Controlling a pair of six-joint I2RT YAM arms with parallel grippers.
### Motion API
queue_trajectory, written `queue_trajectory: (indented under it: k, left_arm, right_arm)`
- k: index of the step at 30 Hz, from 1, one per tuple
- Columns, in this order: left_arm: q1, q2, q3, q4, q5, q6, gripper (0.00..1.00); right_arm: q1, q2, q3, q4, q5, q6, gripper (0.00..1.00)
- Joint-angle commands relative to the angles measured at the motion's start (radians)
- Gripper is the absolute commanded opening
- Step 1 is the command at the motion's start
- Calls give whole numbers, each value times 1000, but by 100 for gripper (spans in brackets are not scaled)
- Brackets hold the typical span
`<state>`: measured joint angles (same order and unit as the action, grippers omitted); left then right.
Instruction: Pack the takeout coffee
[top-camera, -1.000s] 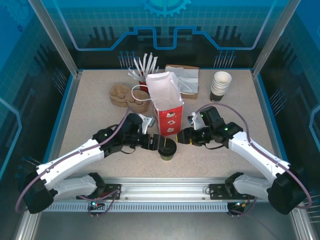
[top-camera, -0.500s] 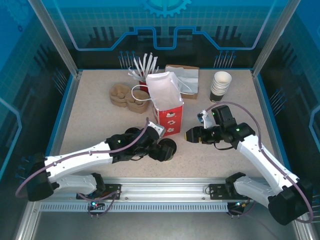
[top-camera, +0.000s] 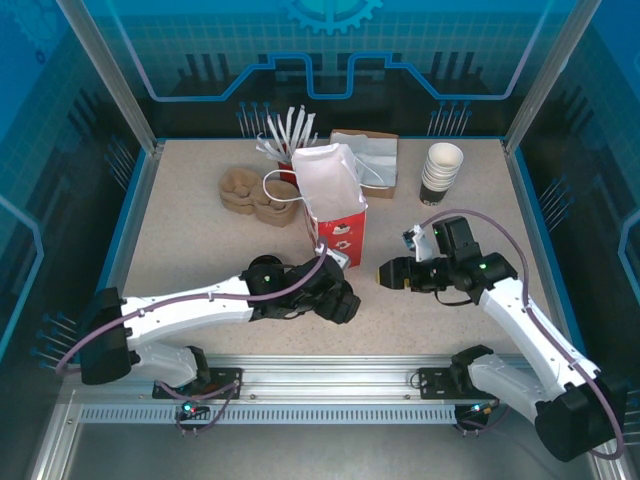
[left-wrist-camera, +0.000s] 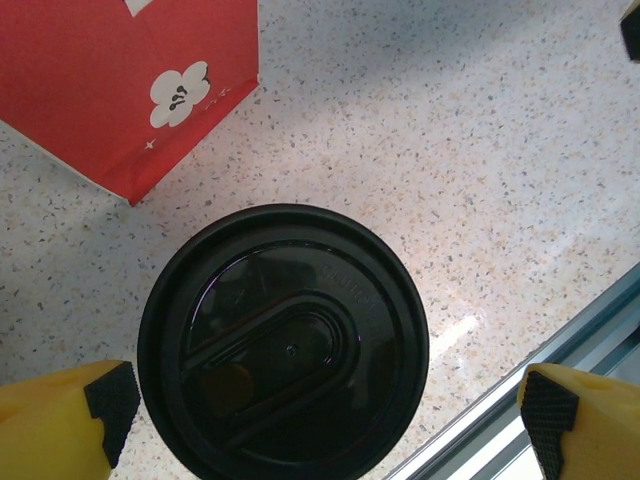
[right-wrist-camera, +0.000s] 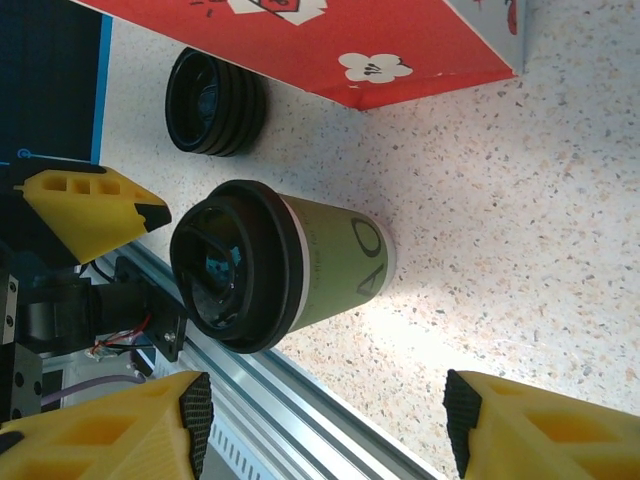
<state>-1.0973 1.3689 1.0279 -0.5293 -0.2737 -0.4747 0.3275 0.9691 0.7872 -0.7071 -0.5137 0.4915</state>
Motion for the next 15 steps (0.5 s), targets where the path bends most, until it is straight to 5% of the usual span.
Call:
queue_trajectory:
  k: [1, 15]
  left_arm:
    - [-9, 36, 52, -48, -32, 16, 99]
    - [-20, 102, 95, -100, -80, -13, 96]
  right_arm:
    - [-29, -11, -9, -11, -38, -15, 66]
    - [-71, -15, -34, -22, -68, -31, 66]
